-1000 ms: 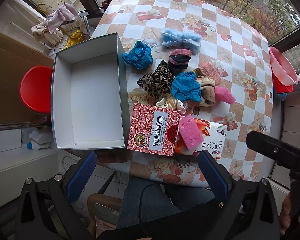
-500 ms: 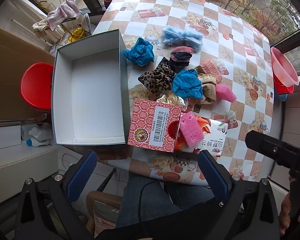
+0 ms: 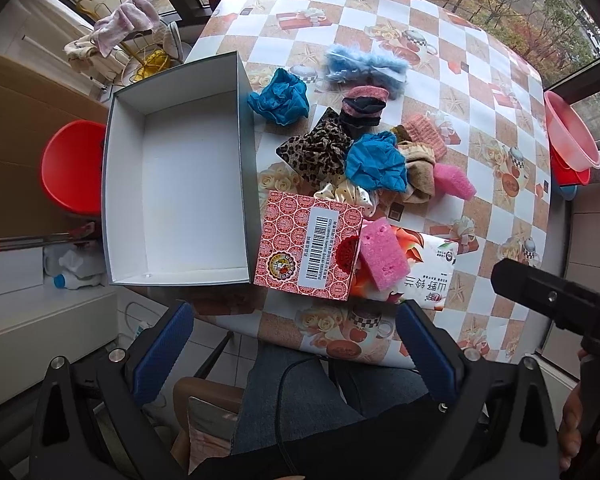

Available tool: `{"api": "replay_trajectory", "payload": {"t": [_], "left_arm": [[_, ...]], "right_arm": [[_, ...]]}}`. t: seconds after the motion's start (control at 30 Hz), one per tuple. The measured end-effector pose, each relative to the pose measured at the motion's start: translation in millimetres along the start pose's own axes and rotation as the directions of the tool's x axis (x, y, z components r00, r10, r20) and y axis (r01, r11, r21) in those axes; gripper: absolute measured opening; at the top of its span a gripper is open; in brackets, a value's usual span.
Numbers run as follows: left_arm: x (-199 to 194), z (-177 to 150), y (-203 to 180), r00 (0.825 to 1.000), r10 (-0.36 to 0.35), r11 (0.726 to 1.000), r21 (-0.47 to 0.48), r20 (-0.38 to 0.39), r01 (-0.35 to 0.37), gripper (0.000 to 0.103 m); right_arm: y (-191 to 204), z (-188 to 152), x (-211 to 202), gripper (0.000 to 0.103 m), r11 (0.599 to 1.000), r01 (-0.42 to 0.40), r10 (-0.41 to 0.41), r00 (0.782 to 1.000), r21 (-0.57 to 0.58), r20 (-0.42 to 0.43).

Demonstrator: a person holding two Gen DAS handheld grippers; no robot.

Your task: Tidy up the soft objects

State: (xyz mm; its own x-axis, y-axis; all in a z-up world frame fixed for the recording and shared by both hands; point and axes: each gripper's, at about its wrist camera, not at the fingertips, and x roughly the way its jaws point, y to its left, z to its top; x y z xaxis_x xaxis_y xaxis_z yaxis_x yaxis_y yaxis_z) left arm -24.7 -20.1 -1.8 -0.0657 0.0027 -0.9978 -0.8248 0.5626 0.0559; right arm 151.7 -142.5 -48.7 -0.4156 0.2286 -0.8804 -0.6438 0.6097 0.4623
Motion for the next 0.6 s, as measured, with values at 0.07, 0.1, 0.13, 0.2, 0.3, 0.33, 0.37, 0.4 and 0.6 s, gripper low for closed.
{"api": "replay_trajectory", "payload": {"t": [0.07,0.1,0.13,0.2,0.3,0.33,0.37,0.4,0.6], "left_arm": [[1,0,0,1.0,0.006,1.0,0.0,-0.003,-0.006,0.101],[1,0,0,1.0,0.008,1.0,0.0,-0.004,-0.008,0.101],[2,0,0,1.0,0.01,1.0,0.0,-0.006,-0.01,0.101],[3,0,-1,1.0,0.015,1.0,0.001,-0.01,-0.015,0.101],[7,3,-3,1.0,0.019,1.0,0.013,-0.021,-0.019,0.101],[8,5,-4,1.0,0.021,1.0,0.018,-0.022,-0.021,0.101],[8,9,-5,0.999,0.026,0.999,0.027,-0.02,-0.026,0.101],[8,12,-6,0.999,0.031,0.999,0.036,-0.018,-0.031,0.102],[11,47,-15,0.999,0.031,0.996,0.084,-0.009,-0.03,0.102]], "right_arm": [[0,1,1,0.103,1.0,-0.003,0.003,1.0,0.001,-0.004],[-1,1,3,0.103,1.0,-0.006,0.006,1.0,0.003,-0.007],[-1,1,3,0.103,1.0,-0.009,0.009,1.0,0.005,-0.009],[-2,1,4,0.103,1.0,-0.011,0.012,1.0,0.009,-0.007],[-8,3,7,0.103,0.999,-0.022,0.022,1.0,0.029,-0.011],[-10,3,8,0.103,0.999,-0.025,0.025,1.0,0.041,-0.014],[-14,5,9,0.103,0.998,-0.028,0.028,0.999,0.054,-0.015],[-18,6,8,0.103,0.997,-0.029,0.03,0.999,0.068,-0.015],[-44,12,7,0.103,0.986,-0.022,0.022,1.0,0.168,0.004]]}}
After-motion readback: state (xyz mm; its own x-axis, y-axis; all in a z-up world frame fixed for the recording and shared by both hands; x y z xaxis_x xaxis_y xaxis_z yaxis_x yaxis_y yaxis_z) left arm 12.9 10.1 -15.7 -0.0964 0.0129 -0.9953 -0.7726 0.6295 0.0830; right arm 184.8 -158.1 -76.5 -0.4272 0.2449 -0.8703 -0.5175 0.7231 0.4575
